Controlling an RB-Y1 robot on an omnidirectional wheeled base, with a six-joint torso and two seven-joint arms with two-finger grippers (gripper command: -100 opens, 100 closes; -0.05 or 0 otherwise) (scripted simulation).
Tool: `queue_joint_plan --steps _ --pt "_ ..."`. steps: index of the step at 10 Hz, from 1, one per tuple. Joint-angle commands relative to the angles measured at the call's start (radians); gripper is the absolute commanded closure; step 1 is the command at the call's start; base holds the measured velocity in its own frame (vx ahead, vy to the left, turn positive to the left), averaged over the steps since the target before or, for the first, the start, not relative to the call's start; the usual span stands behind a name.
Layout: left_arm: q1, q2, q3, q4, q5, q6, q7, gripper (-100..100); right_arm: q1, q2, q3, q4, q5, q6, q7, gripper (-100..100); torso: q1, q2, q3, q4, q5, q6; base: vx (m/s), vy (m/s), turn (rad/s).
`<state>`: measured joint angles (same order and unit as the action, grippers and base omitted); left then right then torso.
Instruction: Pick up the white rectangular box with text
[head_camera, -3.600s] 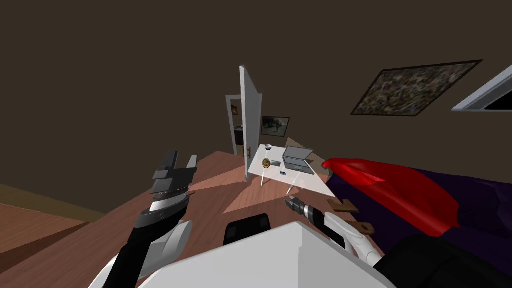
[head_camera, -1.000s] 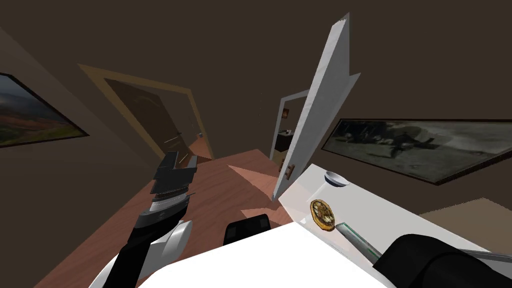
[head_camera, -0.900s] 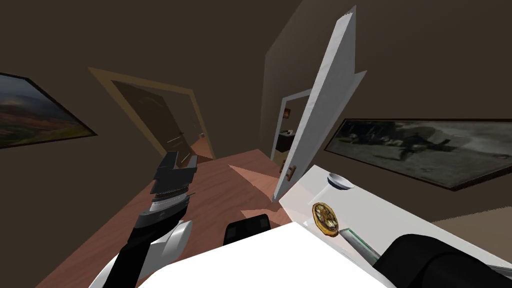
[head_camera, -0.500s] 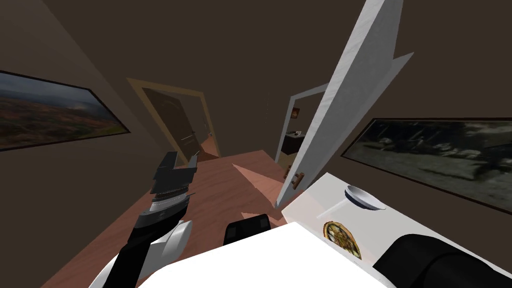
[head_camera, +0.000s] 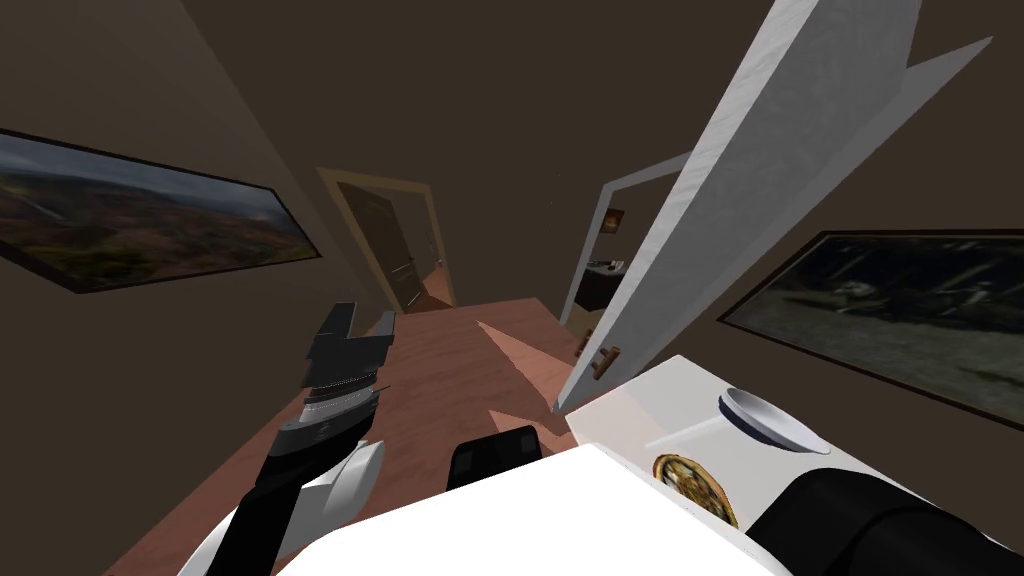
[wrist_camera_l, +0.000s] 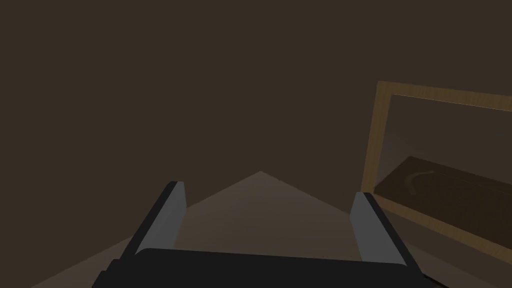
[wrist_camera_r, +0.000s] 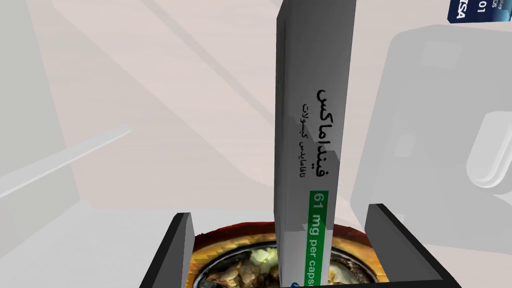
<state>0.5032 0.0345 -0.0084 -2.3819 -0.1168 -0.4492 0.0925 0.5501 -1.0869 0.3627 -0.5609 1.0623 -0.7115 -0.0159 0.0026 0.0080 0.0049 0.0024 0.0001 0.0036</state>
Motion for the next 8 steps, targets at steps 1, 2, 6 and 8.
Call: queue_joint_plan --steps 1,2,6,8 --pt "0.0 0.0 0.0 0.0 0.0 0.0 0.0 0 -0.013 0.022 0.013 0.023 -0.007 0.009 -0.029 -100 0.0 0.0 0.0 0.0 0.0 0.0 -0.159 -0.017 0.233" --pt "0.0 0.0 0.0 0.0 0.0 0.0 0.0 0 -0.007 0.013 0.008 0.01 -0.004 0.007 -0.019 -100 -0.001 -0.001 0.0 0.0 0.0 -0.001 -0.068 -0.012 0.051" --pt "0.0 0.0 0.0 0.0 0.0 0.0 0.0 0 -0.007 0.015 0.009 0.012 -0.004 0.007 -0.023 100 -0.002 -0.011 -0.006 -0.002 -0.001 0.0 -0.005 0.001 -0.004" --pt "0.0 0.0 0.0 0.0 0.0 0.0 0.0 0 -0.007 0.015 0.009 0.012 -0.004 0.006 -0.024 0 -0.001 -0.011 -0.006 -0.002 0.0 -0.001 0.0 0.0 0.0"
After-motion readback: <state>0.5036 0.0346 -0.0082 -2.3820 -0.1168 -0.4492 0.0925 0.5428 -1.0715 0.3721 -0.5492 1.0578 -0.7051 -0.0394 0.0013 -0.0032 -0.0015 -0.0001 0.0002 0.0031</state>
